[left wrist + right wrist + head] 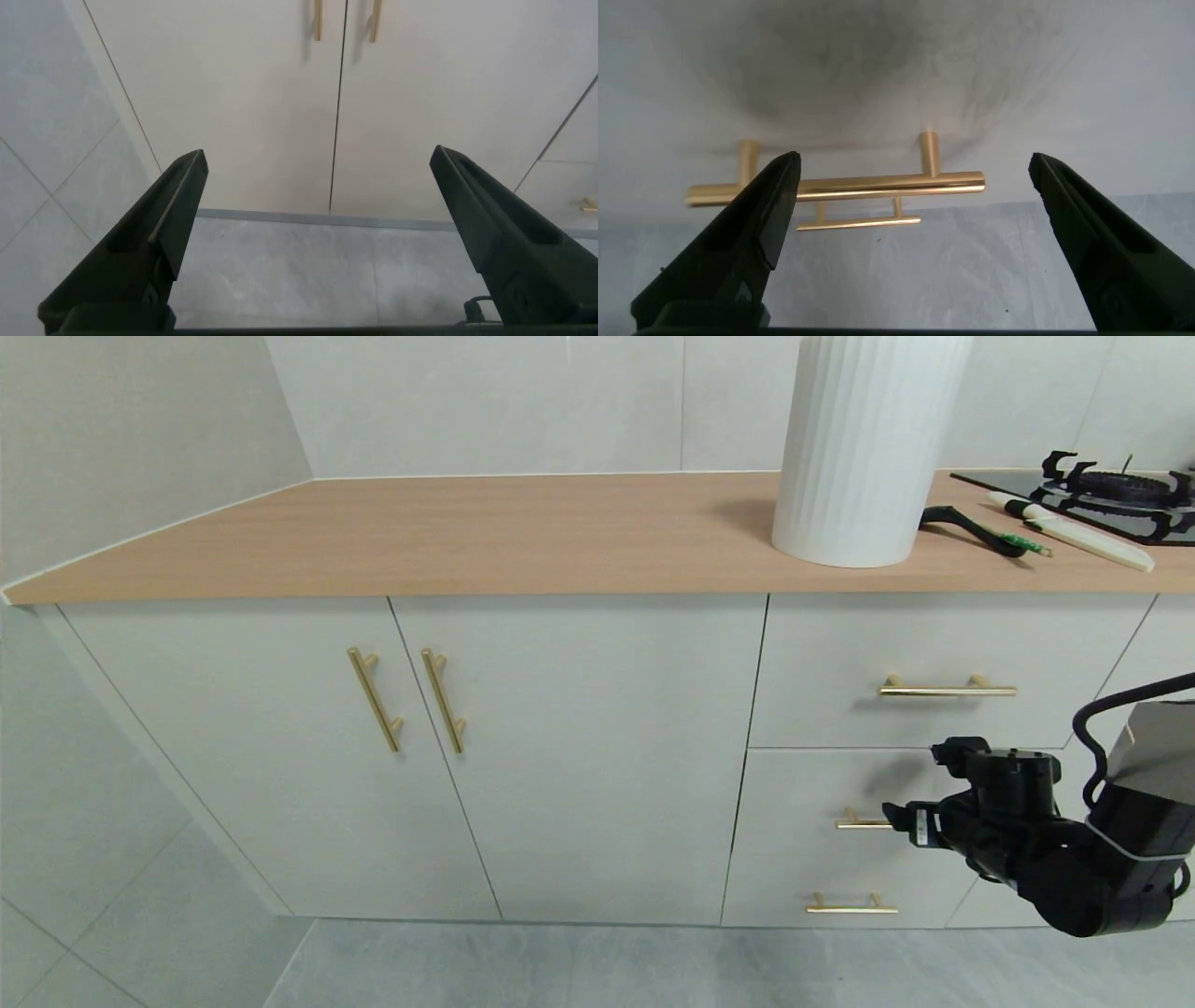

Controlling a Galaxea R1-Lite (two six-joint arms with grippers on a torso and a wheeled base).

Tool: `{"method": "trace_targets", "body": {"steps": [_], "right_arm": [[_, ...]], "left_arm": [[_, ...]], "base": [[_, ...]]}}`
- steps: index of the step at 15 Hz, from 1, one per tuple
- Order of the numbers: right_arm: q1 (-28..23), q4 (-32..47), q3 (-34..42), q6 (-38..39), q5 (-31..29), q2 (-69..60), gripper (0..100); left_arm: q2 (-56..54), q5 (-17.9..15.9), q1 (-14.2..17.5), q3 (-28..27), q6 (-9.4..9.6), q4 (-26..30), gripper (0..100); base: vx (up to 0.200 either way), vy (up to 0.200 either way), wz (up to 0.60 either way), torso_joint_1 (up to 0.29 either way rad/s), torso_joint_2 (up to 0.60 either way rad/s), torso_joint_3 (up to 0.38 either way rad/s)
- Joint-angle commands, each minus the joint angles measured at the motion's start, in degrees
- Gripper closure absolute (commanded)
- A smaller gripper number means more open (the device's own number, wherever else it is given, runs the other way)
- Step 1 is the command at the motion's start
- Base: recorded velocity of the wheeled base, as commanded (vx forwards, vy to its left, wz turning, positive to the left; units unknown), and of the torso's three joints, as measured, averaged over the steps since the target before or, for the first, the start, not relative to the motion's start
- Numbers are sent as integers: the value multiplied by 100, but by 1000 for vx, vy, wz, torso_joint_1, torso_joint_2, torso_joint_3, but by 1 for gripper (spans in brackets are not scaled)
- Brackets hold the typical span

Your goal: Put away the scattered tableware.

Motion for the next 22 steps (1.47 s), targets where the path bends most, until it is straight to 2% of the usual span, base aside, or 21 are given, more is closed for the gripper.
{"method": "trace_targets", "body": {"steps": [1, 5, 8, 22], "right_arm": [[-1, -24, -83, -1, -24, 227, 0], [-1, -68, -215, 17, -182, 394, 0], [-1, -490, -285, -1, -296, 649, 0], [-1, -429, -92, -97, -323, 587, 0]], "left_arm": [[9, 2, 2, 1, -4, -1, 0], [9, 2, 2, 1, -4, -1, 0], [9, 2, 2, 1, -4, -1, 0], [9, 2, 2, 1, -4, -1, 0]], "base": [[0, 0, 0, 0, 0, 0], [0, 0, 0, 0, 0, 0], [0, 0, 0, 0, 0, 0], [0, 0, 0, 0, 0, 0]]}}
